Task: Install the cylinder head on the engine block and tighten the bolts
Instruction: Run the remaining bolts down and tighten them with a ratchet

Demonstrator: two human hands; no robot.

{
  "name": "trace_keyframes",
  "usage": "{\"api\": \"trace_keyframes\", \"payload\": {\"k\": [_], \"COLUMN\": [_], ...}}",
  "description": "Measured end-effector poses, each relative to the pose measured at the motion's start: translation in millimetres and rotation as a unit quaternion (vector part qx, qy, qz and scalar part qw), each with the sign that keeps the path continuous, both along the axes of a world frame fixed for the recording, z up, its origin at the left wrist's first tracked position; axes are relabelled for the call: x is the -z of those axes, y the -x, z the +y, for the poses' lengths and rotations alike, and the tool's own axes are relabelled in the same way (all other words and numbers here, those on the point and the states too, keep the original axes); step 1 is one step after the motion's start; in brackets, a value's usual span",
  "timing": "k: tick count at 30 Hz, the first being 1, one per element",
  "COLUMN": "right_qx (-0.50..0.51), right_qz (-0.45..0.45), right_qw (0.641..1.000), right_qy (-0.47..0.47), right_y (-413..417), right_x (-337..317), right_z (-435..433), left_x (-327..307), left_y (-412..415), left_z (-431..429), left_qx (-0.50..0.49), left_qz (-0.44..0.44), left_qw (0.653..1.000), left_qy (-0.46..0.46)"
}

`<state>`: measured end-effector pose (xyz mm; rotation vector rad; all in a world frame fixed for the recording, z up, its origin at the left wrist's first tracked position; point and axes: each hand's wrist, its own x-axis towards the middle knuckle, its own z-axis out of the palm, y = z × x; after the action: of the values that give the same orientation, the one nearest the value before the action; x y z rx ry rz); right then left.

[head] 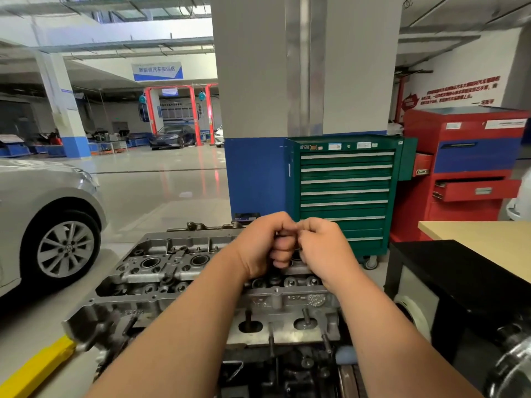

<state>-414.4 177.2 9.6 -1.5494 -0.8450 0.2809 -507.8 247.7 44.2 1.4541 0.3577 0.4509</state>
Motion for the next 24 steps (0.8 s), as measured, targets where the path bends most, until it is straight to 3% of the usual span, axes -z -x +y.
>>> {"api": "trace_keyframes", "payload": {"k": [1, 3, 6, 8, 9, 10, 12, 13, 15, 17, 18, 19, 22, 24], "right_qx": [-0.002, -0.011, -0.059, -0.03, -0.014, -0.008, -0.009, -0.012, -0.01, 0.005, 0.009, 0.0, -0.108, -0.179], "right_qz": [-0.003, 0.019, 0.113, 0.062, 0.025, 0.008, 0.015, 0.02, 0.017, 0.014, 0.014, 0.021, 0.001, -0.047], "right_qw": [1.0, 1.0, 0.991, 0.997, 1.0, 1.0, 1.0, 1.0, 1.0, 1.0, 1.0, 0.999, 0.993, 0.982], "right_qy": [0.005, 0.001, -0.038, -0.016, -0.005, 0.0, -0.002, -0.007, -0.005, -0.007, -0.014, -0.026, -0.056, -0.032], "right_y": [-1, -1, 0, 0, -1, -2, -2, -3, -4, -2, -2, -1, 7, 15], "right_x": [0, -3, -5, -4, -3, -1, 1, 2, 1, -2, -4, -6, -16, -26], "right_z": [0, -1, 0, 1, 2, 2, 1, 1, 2, 1, 0, -1, -2, 7], "left_x": [6, 25, 40, 25, 16, 7, -1, 1, 10, 21, 24, 29, 41, 47], "left_y": [-2, -11, -20, -18, -13, -8, -1, -1, -6, -1, 3, 11, 38, 38], "left_z": [-7, -29, -48, -29, -16, -8, 2, 2, -10, -20, -19, -12, 10, 13], "left_qx": [-0.055, -0.256, -0.349, -0.325, -0.257, -0.149, 0.017, 0.025, -0.091, -0.237, -0.263, -0.26, -0.221, -0.239], "left_qz": [-0.01, -0.048, -0.125, -0.039, 0.01, 0.029, 0.022, 0.015, 0.021, 0.009, 0.002, 0.038, 0.23, 0.245], "left_qw": [0.998, 0.957, 0.915, 0.92, 0.946, 0.979, 1.0, 1.0, 0.991, 0.945, 0.924, 0.896, 0.755, 0.721], "left_qy": [-0.03, -0.128, -0.158, -0.215, -0.197, -0.136, -0.005, 0.002, -0.093, -0.226, -0.278, -0.358, -0.573, -0.603]}}
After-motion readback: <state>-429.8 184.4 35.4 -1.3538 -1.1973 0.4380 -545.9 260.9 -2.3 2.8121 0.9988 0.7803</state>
